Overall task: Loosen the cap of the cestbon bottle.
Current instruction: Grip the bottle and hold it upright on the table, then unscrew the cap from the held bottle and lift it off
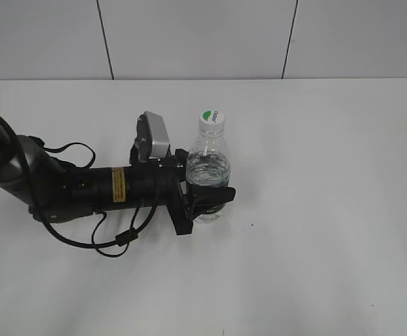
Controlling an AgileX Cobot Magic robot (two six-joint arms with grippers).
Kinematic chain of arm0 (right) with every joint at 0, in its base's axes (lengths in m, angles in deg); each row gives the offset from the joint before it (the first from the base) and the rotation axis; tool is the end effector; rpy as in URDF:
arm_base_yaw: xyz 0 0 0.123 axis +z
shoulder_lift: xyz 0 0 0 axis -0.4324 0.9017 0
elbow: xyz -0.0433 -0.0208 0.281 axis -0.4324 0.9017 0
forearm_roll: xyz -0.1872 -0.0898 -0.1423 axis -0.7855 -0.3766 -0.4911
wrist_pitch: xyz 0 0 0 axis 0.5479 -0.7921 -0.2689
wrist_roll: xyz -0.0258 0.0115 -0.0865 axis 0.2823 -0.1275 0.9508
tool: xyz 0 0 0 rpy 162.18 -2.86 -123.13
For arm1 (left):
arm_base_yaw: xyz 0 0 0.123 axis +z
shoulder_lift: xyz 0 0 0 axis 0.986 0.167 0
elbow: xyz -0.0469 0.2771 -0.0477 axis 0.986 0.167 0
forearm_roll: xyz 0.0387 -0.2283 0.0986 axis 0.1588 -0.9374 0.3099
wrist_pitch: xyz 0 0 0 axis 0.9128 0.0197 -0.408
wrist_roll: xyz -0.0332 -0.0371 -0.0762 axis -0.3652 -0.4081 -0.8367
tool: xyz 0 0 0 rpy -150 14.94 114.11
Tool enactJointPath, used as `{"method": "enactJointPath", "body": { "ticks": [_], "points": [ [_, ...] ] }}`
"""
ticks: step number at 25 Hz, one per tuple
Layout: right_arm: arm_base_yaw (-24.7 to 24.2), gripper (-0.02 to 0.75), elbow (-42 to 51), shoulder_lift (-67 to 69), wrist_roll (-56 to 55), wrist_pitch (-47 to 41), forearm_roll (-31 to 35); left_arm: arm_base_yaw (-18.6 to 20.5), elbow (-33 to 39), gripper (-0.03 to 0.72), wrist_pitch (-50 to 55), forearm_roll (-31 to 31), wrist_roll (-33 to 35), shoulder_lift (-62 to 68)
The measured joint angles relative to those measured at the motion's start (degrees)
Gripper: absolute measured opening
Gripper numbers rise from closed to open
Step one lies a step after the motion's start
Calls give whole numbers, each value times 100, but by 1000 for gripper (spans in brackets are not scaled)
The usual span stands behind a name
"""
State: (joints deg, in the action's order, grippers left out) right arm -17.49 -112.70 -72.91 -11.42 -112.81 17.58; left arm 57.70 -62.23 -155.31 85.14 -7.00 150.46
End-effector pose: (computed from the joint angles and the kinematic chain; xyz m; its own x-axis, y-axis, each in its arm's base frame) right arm -0.0093 -0.0020 0.2792 -0.4312 -0.2241 -0.8740 -0.2080 0.9673 -0.1453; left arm 0.3206 -0.2135 0.0585 -0.0962 0.1596 -0.9825 0.9731 0.2228 -0.0591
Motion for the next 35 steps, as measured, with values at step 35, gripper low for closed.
{"method": "enactJointPath", "body": {
  "ticks": [35],
  "points": [
    [0,589,-972,2341,748,211,207,-6,0,401,-65,-102,32,45]
  ]
}}
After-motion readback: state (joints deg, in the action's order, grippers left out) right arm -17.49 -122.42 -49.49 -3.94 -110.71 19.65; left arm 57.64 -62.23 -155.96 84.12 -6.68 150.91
